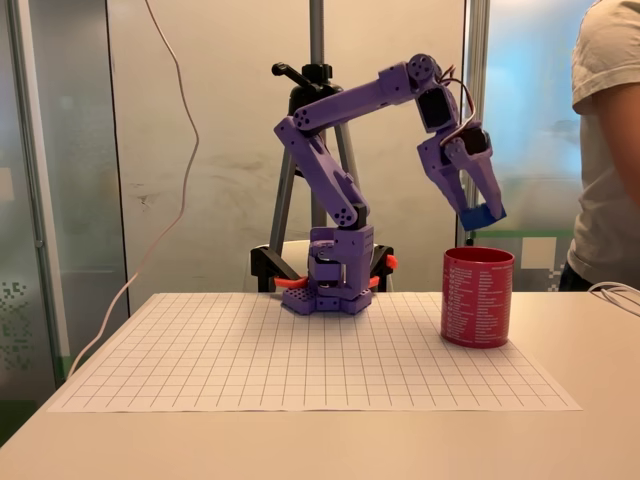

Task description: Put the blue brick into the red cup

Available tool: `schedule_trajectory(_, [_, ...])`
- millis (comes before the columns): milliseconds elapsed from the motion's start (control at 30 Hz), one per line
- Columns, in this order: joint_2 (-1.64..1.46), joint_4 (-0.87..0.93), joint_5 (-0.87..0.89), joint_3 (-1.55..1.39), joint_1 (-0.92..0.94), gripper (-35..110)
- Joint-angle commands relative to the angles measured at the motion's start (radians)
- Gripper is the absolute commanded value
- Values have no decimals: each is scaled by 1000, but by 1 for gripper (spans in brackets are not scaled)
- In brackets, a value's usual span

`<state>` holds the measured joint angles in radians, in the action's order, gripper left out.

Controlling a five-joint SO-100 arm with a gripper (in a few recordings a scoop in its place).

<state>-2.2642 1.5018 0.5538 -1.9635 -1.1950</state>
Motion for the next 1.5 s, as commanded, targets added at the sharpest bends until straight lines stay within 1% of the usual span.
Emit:
schedule_trajectory(0, [-48, -12, 9, 17, -12, 0])
schedule_trajectory(233, [-40, -55, -60, 15, 63, 0])
schedule_trajectory(567, [-35, -41, -72, 15, 81, 0])
schedule_trajectory(667, [-29, -40, -101, 15, 83, 0])
schedule_trajectory(700, [-26, -38, -121, 15, 81, 2])
schedule_trajectory(767, [-21, -14, -144, 14, 72, 28])
schedule_trajectory(867, [-35, -11, -146, 12, 80, 42])
schedule_trajectory(1100, [-44, -9, -176, 12, 95, 47])
schedule_trajectory(1267, [-44, -12, -187, 9, 98, 47])
schedule_trajectory(1300, [-44, -12, -186, 8, 100, 44])
schedule_trajectory(1333, [-46, -23, -198, 8, 100, 28])
schedule_trajectory(1367, [-46, -40, -193, 8, 114, 0])
schedule_trajectory(1400, [-46, -34, -172, 9, 121, 0])
schedule_trajectory(1467, [-41, -31, -184, 3, 121, 0])
